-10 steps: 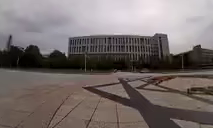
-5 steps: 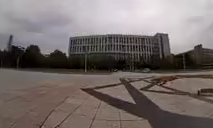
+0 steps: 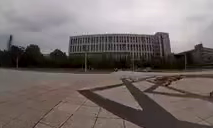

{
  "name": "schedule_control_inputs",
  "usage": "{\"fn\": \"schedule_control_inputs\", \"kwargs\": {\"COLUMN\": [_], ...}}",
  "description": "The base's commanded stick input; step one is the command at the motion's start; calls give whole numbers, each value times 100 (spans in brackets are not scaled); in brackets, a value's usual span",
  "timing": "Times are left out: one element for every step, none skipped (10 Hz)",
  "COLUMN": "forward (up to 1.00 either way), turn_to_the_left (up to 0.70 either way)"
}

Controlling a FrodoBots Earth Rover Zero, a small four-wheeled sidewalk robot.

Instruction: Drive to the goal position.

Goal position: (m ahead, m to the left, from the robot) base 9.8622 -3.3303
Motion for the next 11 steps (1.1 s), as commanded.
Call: {"fn": "schedule_control_inputs", "kwargs": {"forward": [70, 70, 70, 70, 70, 70, 70, 70, 70, 70, 70], "turn_to_the_left": [0, 0, 0, 0, 0, 0, 0, 0, 0, 0, 0]}}
